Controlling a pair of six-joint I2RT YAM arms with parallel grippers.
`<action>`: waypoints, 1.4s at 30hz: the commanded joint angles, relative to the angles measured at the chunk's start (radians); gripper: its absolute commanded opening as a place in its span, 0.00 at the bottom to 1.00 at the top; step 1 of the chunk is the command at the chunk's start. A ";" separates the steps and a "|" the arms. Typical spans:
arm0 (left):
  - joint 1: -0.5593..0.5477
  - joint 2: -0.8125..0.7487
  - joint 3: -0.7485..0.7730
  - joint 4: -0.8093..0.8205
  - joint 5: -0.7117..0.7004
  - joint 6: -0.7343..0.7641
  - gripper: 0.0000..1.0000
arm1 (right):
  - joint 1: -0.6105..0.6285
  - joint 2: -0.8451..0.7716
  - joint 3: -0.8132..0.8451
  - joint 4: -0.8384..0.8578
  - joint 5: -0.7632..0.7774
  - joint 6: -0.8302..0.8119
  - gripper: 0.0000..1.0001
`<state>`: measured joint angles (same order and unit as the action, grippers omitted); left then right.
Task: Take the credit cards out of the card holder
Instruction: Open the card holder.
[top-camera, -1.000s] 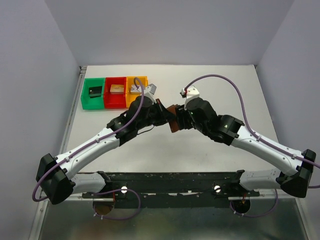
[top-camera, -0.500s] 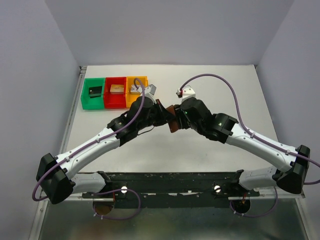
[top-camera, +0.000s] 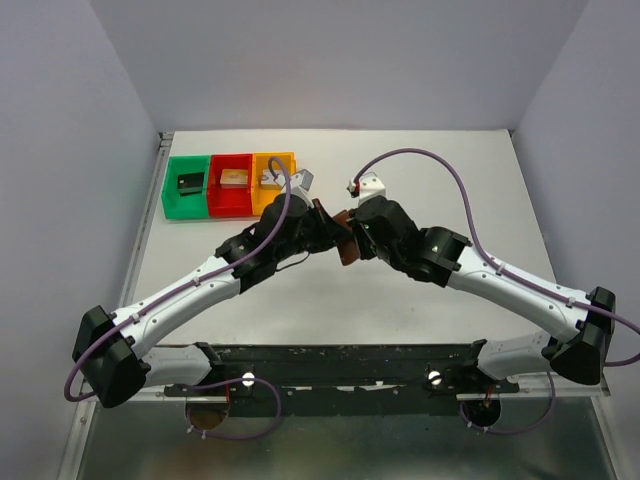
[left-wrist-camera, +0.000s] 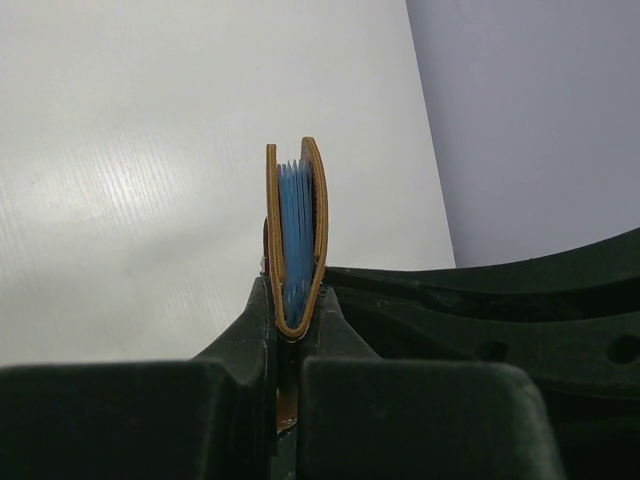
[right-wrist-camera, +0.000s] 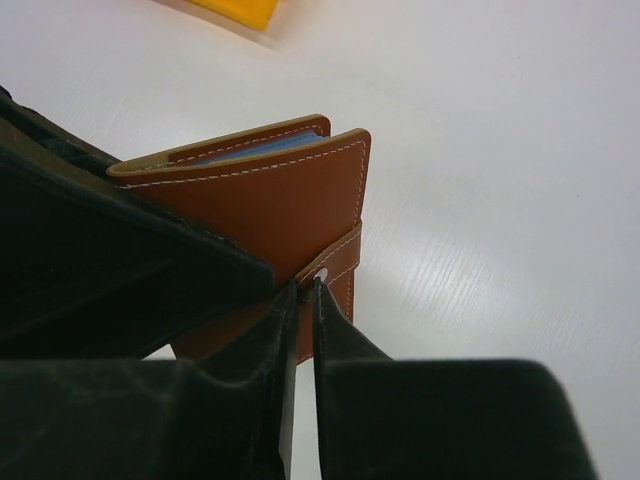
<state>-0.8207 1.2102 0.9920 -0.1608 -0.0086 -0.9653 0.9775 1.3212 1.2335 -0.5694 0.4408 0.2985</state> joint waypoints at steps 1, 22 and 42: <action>-0.026 -0.038 0.008 0.069 0.056 -0.016 0.00 | -0.010 0.026 0.006 -0.017 0.082 -0.018 0.12; -0.026 -0.064 -0.019 0.060 0.027 -0.019 0.00 | -0.010 0.006 -0.012 -0.046 0.170 -0.001 0.00; -0.026 -0.093 -0.026 0.026 -0.014 -0.009 0.00 | -0.014 -0.027 -0.023 -0.067 0.196 0.001 0.00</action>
<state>-0.8326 1.1797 0.9665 -0.1295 -0.0429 -0.9710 0.9886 1.3029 1.2346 -0.5701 0.4824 0.3141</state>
